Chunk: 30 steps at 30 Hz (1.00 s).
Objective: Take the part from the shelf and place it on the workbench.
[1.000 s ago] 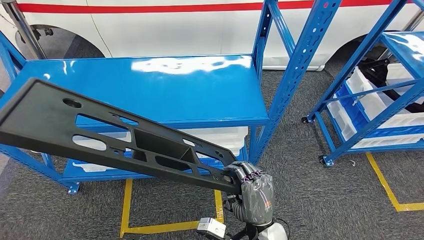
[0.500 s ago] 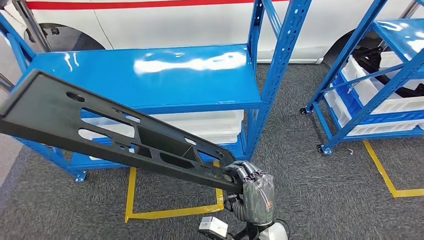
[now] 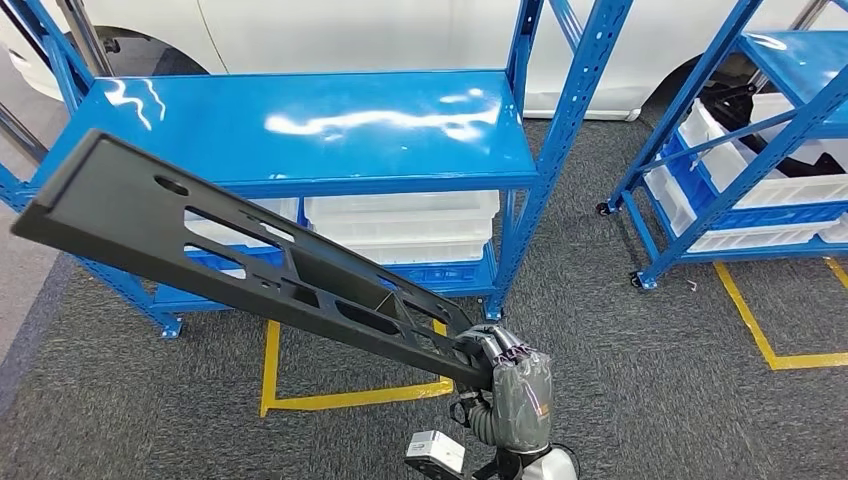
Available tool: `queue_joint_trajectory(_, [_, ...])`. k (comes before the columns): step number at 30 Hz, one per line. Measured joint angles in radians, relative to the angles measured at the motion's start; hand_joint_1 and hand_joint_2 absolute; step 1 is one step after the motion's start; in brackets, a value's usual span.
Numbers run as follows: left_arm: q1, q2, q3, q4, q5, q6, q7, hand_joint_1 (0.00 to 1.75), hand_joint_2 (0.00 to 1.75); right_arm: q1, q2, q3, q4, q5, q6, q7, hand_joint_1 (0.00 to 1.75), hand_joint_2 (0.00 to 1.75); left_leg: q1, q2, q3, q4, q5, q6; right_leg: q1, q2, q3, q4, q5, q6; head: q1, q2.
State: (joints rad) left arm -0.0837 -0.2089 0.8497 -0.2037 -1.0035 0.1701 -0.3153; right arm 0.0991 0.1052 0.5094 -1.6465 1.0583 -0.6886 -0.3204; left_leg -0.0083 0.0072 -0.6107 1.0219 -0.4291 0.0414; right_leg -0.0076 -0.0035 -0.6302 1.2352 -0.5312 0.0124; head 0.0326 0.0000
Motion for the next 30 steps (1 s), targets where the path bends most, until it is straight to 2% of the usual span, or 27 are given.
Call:
queue_joint_trajectory(1, [0.000,-0.001,0.001,0.000,0.000,0.000,-0.001,0.00,1.75,0.000,-0.001,0.002,0.000,-0.009,0.000,0.000,1.75,1.75,-0.003,0.000,-0.009,0.000,0.009,-0.001,0.007,0.000,0.057,-0.078,0.006,-0.015,0.000,0.000])
queue_joint_trajectory(2, [0.000,-0.002,0.002,0.000,-0.001,0.000,-0.001,0.00,1.75,-0.001,-0.002,0.004,0.000,-0.016,0.000,0.000,1.75,1.75,-0.004,0.000,-0.015,-0.001,0.018,-0.004,0.012,-0.001,0.107,-0.151,0.006,-0.025,-0.001,0.000])
queue_joint_trajectory(3, [0.000,-0.003,0.002,0.000,-0.001,0.000,-0.002,0.00,1.75,-0.001,-0.003,0.006,0.000,-0.020,0.000,0.000,1.75,1.75,-0.002,0.000,-0.017,-0.002,0.026,-0.009,0.019,-0.001,0.138,-0.202,0.001,-0.033,0.000,0.000])
queue_joint_trajectory(4, [0.000,-0.004,0.003,0.000,-0.002,0.000,-0.003,0.00,1.75,-0.001,-0.003,0.006,-0.001,-0.021,0.000,0.000,1.75,1.75,0.001,0.001,-0.017,-0.005,0.034,-0.015,0.023,-0.001,0.150,-0.227,-0.005,-0.036,0.000,0.000])
queue_joint_trajectory(6, [-0.001,-0.004,0.005,0.000,-0.004,0.000,-0.004,0.00,1.75,-0.001,-0.004,0.009,0.000,-0.023,0.000,0.002,1.75,1.75,0.006,0.001,-0.018,-0.010,0.046,-0.027,0.025,-0.003,0.146,-0.244,0.016,-0.040,0.000,0.000])
queue_joint_trajectory(7, [-0.001,-0.004,0.005,0.000,-0.005,0.000,-0.004,0.00,1.75,-0.002,-0.004,0.010,0.001,-0.024,0.000,0.004,1.75,1.75,0.006,0.000,-0.024,-0.004,0.035,-0.032,0.021,-0.004,0.141,-0.253,0.028,-0.043,0.000,0.000])
queue_joint_trajectory(8, [0.000,-0.004,0.006,0.000,-0.006,0.000,-0.004,0.00,1.75,-0.002,-0.005,0.012,0.002,-0.027,0.000,0.006,1.75,1.75,0.006,-0.001,-0.033,0.018,0.006,-0.038,0.016,-0.005,0.133,-0.261,0.042,-0.046,0.000,0.000])
queue_joint_trajectory(9, [0.001,-0.003,0.006,0.000,-0.006,0.000,-0.004,0.00,1.75,-0.002,-0.005,0.013,0.004,-0.031,0.000,0.007,1.75,1.75,0.008,-0.002,-0.047,0.059,-0.039,-0.043,0.012,-0.006,0.123,-0.266,0.055,-0.047,-0.001,0.000])
queue_joint_trajectory(10, [0.001,-0.003,0.006,0.000,-0.007,0.000,-0.004,0.00,1.75,-0.002,-0.006,0.014,0.006,-0.034,0.000,0.008,1.75,1.75,0.011,-0.003,-0.063,0.115,-0.089,-0.049,0.012,-0.006,0.110,-0.267,0.066,-0.049,-0.001,0.000])
queue_joint_trajectory(11, [0.002,-0.002,0.006,0.000,-0.008,0.000,-0.004,0.00,1.75,-0.002,-0.006,0.014,0.008,-0.036,0.000,0.008,1.75,1.75,0.015,-0.003,-0.076,0.178,-0.127,-0.055,0.011,-0.006,0.096,-0.265,0.076,-0.048,-0.001,0.000])
queue_joint_trajectory(12, [0.002,-0.002,0.007,0.000,-0.008,0.000,-0.004,0.00,1.75,-0.001,-0.007,0.014,0.011,-0.038,0.000,0.009,1.75,1.75,0.018,-0.003,-0.081,0.226,-0.144,-0.061,0.010,-0.006,0.081,-0.262,0.086,-0.046,-0.001,0.000])
queue_joint_trajectory(13, [0.002,-0.002,0.007,0.000,-0.008,0.000,-0.004,0.00,1.75,-0.001,-0.007,0.014,0.013,-0.039,0.000,0.010,1.75,1.75,0.021,-0.003,-0.073,0.248,-0.139,-0.066,0.008,-0.004,0.065,-0.256,0.094,-0.043,-0.001,0.000])
queue_joint_trajectory(14, [0.002,-0.002,0.007,0.000,-0.009,0.000,-0.004,0.00,1.75,-0.001,-0.007,0.014,0.015,-0.039,0.000,0.010,1.75,1.75,0.024,-0.004,-0.047,0.234,-0.117,-0.070,0.006,-0.001,0.049,-0.249,0.101,-0.038,-0.001,0.000])
queue_joint_trajectory(15, [0.002,-0.002,0.007,0.000,-0.009,0.000,-0.005,0.00,1.75,-0.001,-0.007,0.014,0.016,-0.040,0.000,0.011,1.75,1.75,0.027,-0.006,-0.005,0.185,-0.092,-0.074,0.003,0.003,0.033,-0.240,0.107,-0.033,-0.001,0.000])
queue_joint_trajectory(16, [0.001,-0.002,0.008,0.000,-0.010,0.000,-0.006,0.00,1.75,-0.001,-0.007,0.014,0.016,-0.040,0.000,0.011,1.75,1.75,0.031,-0.018,0.045,0.117,-0.082,-0.076,0.000,0.009,0.018,-0.229,0.111,-0.027,-0.001,0.000])
queue_joint_trajectory(17, [0.002,-0.002,0.008,0.000,-0.011,0.000,-0.008,0.00,1.75,-0.002,-0.007,0.015,0.017,-0.041,0.000,0.011,1.75,1.75,0.031,-0.031,0.089,0.054,-0.082,-0.074,-0.001,0.015,0.004,-0.218,0.115,-0.021,-0.001,0.000])
queue_joint_trajectory(18, [0.003,-0.002,0.009,0.000,-0.012,0.000,-0.010,0.00,1.75,-0.002,-0.008,0.015,0.017,-0.042,0.000,0.011,1.75,1.75,0.031,-0.041,0.116,0.010,-0.091,-0.069,-0.001,0.021,-0.006,-0.210,0.119,-0.015,-0.001,0.000])
queue_joint_trajectory(19, [0.004,-0.002,0.010,0.000,-0.012,-0.001,-0.012,0.00,1.75,-0.003,-0.008,0.015,0.018,-0.044,0.000,0.011,1.75,1.75,0.030,-0.048,0.127,-0.012,-0.103,-0.062,0.000,0.027,-0.012,-0.205,0.123,-0.008,0.000,0.000])
queue_joint_trajectory(21, [0.006,-0.001,0.013,0.000,-0.011,-0.001,-0.014,0.00,1.75,-0.003,-0.009,0.015,0.019,-0.045,0.000,0.012,1.75,1.75,0.028,-0.034,0.123,-0.019,-0.099,-0.043,0.000,0.039,-0.017,-0.203,0.135,0.006,0.000,0.000])
queue_joint_trajectory(22, [0.005,-0.001,0.015,0.000,-0.010,-0.001,-0.014,0.00,1.75,-0.002,-0.010,0.015,0.019,-0.046,0.000,0.012,1.75,1.75,0.029,-0.025,0.120,-0.020,-0.093,-0.034,-0.002,0.041,-0.021,-0.198,0.132,0.012,0.000,0.000])
queue_joint_trajectory(23, [0.004,-0.001,0.016,0.000,-0.009,-0.001,-0.014,0.00,1.75,-0.002,-0.011,0.015,0.019,-0.047,0.000,0.012,1.75,1.75,0.030,-0.016,0.116,-0.023,-0.086,-0.025,-0.003,0.037,-0.033,-0.176,0.114,0.018,0.001,0.000])
queue_joint_trajectory(24, [0.004,-0.001,0.018,0.000,-0.009,-0.001,-0.014,0.00,1.75,-0.001,-0.012,0.015,0.019,-0.047,0.000,0.012,1.75,1.75,0.031,-0.006,0.111,-0.024,-0.079,-0.018,-0.005,0.030,-0.051,-0.132,0.081,0.022,0.001,0.000])
queue_joint_trajectory(26, [0.005,-0.001,0.019,0.000,-0.010,-0.001,-0.015,0.00,1.75,0.000,-0.014,0.015,0.021,-0.048,0.000,0.012,1.75,1.75,0.029,0.012,0.099,-0.023,-0.069,-0.013,-0.006,0.016,-0.102,0.000,-0.002,0.029,0.002,0.000])
queue_joint_trajectory(27, [0.006,-0.001,0.020,0.000,-0.010,-0.001,-0.015,0.00,1.75,0.000,-0.015,0.015,0.023,-0.048,0.000,0.012,1.75,1.75,0.029,0.022,0.093,-0.022,-0.065,-0.014,-0.007,0.013,-0.118,0.053,-0.026,0.032,0.002,0.000])
queue_joint_trajectory(28, [0.007,-0.001,0.021,0.000,-0.010,-0.001,-0.015,0.00,1.75,0.002,-0.016,0.015,0.024,-0.048,0.000,0.012,1.75,1.75,0.028,0.031,0.088,-0.021,-0.061,-0.014,-0.007,0.011,-0.119,0.077,-0.033,0.033,0.002,0.000])
queue_joint_trajectory(29, [0.007,-0.001,0.021,0.000,-0.010,-0.001,-0.015,0.00,1.75,0.003,-0.016,0.015,0.026,-0.048,0.000,0.012,1.75,1.75,0.028,0.040,0.085,-0.020,-0.059,-0.015,-0.007,0.008,-0.099,0.058,-0.020,0.032,0.002,0.000])
queue_joint_trajectory(30, [0.006,-0.001,0.021,0.000,-0.010,-0.001,-0.015,0.00,1.75,0.004,-0.017,0.015,0.027,-0.048,0.000,0.012,1.75,1.75,0.028,0.048,0.084,-0.020,-0.059,-0.017,-0.006,0.000,-0.059,0.002,0.007,0.028,0.002,0.000])
